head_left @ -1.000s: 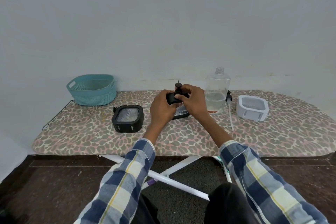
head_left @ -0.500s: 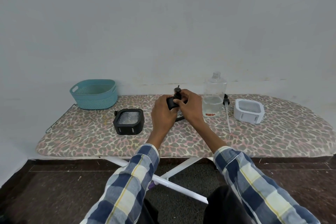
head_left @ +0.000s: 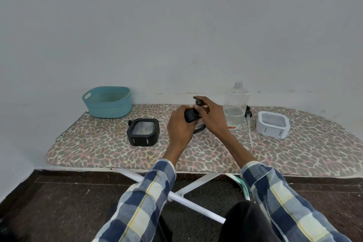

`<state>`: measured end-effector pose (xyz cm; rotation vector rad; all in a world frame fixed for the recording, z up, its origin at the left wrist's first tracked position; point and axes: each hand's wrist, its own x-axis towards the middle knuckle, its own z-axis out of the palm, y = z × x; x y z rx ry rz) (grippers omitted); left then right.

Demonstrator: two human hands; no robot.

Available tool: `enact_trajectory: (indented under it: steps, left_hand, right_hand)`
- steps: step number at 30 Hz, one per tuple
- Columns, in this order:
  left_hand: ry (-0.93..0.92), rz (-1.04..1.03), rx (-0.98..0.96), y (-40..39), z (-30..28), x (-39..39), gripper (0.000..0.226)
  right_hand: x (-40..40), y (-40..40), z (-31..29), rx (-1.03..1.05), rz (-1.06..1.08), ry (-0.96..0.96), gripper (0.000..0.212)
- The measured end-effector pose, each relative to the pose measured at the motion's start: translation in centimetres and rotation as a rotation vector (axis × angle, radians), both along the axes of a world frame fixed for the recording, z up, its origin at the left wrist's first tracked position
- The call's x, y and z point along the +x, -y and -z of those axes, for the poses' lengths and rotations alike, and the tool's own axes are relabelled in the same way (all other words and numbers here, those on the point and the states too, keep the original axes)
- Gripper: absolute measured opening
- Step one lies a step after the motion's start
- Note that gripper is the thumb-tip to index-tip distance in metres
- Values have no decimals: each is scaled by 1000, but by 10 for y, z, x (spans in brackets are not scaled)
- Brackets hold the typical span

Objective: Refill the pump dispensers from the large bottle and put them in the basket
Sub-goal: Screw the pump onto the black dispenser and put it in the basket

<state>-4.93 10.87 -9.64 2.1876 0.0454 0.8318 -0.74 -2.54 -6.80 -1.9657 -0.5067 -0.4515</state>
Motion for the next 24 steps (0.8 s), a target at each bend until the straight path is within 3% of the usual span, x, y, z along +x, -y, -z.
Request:
enact_trajectory:
  steps: [7,12,17,20,24]
  left_hand:
    - [-66,166,-133,-17,-13,6,46]
    - [-117,310,-23,-57,-44,10,55]
    - [-95,244,-60,-93,-58,5,59]
    - [-100,149,-160,-110,-51,-7,86]
    - [-199,185,-228,-129,-42,-21,146]
  right_hand:
    - [-2,11,0,-63,-65,-25,40]
    - [-1,17,-11,-196,-158,-119,53]
    - [-4,-20,-27,-118,-46,-53,43]
    - [-11,-52,-41,-42,35,-59,44]
    - [-22,-93,-54,62,-7,-104,48]
